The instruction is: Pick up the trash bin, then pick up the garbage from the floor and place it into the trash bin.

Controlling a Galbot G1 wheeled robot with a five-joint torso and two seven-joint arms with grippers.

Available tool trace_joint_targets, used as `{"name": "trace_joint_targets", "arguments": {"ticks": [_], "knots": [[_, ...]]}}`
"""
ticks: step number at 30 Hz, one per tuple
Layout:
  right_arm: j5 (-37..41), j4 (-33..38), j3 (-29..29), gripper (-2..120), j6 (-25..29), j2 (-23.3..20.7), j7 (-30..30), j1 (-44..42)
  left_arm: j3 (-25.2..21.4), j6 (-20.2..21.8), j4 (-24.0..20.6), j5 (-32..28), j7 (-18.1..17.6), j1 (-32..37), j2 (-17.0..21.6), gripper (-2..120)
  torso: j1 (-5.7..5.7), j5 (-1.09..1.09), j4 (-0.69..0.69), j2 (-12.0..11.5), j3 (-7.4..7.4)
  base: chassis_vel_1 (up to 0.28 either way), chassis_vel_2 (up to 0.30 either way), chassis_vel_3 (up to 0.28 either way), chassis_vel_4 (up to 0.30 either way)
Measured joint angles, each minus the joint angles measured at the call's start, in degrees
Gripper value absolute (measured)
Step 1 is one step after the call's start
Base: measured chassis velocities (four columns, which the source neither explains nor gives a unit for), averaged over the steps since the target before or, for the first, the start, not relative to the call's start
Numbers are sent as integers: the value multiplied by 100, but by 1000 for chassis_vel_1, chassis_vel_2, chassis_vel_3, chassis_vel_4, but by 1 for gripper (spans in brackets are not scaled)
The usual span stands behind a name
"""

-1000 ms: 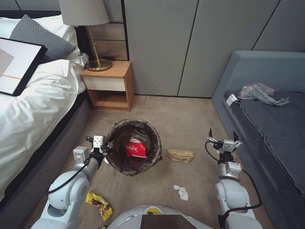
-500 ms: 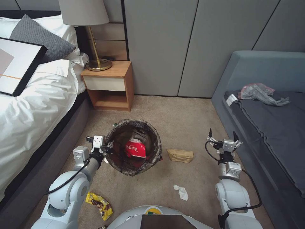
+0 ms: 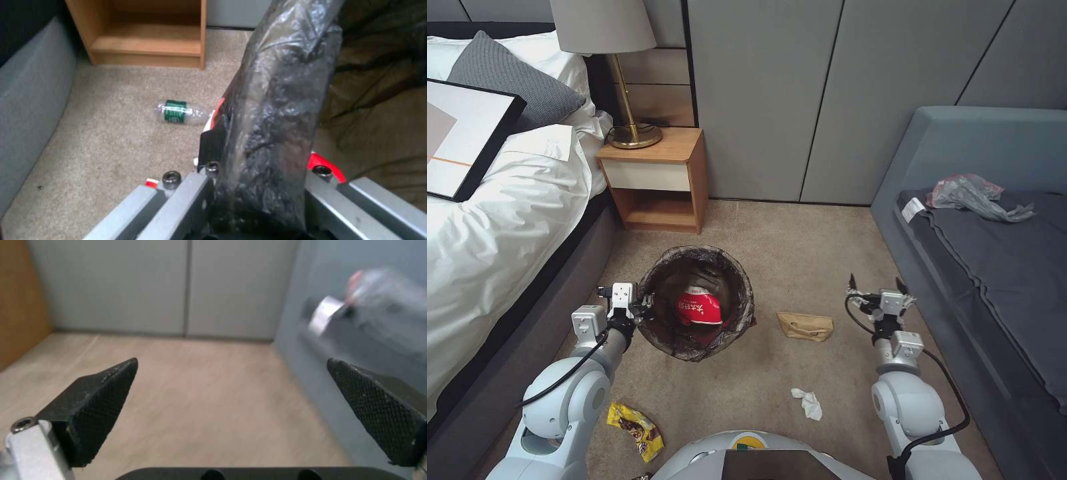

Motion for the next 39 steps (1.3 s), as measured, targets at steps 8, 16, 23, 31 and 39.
{"name": "trace_joint_targets", "arguments": {"ticks": [8,16,23,31,39], "knots": [[477,130,-305,100,-486,-270,179,-3,34,12,-12,3,30,-7,-29,0,0,0,-1,0,0,0,0,0,0],[565,248,-468,100,-970,-418,219,-74,45,5,-123,-58,48,3,-47,0,0,0,0,-1,0,0,0,0,0],[1868,633,-727,100,-3286,-750,551,-62,47,137,-390,-270,41,34,-23,0,0,-1,-1,-1,0,0,0,0,0],[2802,37,-1046,100,-3578,-1063,645,121,70,141,-570,-392,112,99,-8,0,0,0,0,0,0,0,0,0,0],[2637,-668,-1269,100,-3539,-1096,627,203,89,145,-571,-403,112,96,2,0,0,0,0,0,0,0,0,0,0]]}}
